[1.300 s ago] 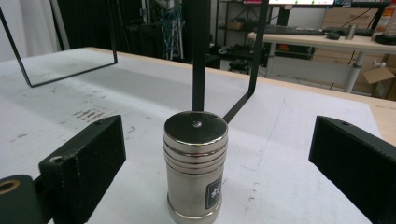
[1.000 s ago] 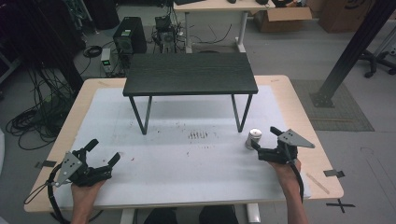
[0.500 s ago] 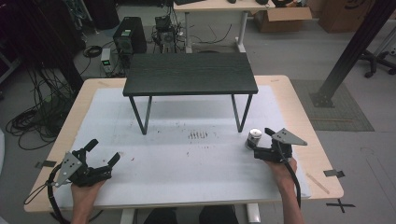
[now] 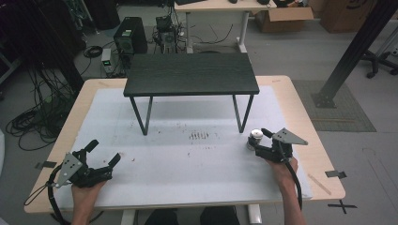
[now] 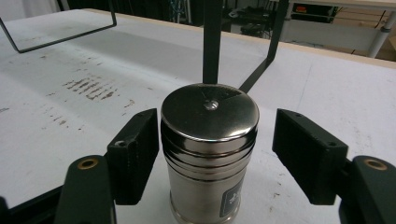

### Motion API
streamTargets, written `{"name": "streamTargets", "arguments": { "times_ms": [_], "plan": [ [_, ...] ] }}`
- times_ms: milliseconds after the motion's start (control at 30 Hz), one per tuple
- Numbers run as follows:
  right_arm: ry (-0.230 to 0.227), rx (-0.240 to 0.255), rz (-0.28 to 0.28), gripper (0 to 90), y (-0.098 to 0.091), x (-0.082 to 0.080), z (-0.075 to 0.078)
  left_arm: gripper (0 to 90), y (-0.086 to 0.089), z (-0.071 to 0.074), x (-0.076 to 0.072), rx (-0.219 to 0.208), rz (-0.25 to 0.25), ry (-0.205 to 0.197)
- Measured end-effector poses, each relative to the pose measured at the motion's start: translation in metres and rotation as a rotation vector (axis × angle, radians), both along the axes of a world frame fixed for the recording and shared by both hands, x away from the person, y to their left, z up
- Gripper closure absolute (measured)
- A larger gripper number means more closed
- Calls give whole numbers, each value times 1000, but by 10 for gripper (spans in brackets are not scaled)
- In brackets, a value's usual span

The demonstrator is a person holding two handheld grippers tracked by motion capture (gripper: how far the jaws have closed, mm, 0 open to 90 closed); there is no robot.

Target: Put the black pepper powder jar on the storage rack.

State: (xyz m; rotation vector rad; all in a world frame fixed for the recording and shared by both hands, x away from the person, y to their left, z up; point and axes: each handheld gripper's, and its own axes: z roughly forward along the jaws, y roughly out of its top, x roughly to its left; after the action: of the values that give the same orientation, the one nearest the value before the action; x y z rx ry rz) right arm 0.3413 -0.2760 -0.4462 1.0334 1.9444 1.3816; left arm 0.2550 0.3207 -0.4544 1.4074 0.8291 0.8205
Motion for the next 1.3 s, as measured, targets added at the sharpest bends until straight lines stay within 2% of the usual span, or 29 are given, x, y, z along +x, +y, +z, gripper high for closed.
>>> {"name": "streamTargets", "arguments": {
  "times_ms": [567, 1300],
  "plan": [
    [-14, -24, 23, 484, 3, -2, 0, 22, 0, 0, 0, -1, 2, -2],
    [-28, -31, 22, 491, 3, -3, 0, 22, 0, 0, 0, 0, 3, -2]
  ]
}}
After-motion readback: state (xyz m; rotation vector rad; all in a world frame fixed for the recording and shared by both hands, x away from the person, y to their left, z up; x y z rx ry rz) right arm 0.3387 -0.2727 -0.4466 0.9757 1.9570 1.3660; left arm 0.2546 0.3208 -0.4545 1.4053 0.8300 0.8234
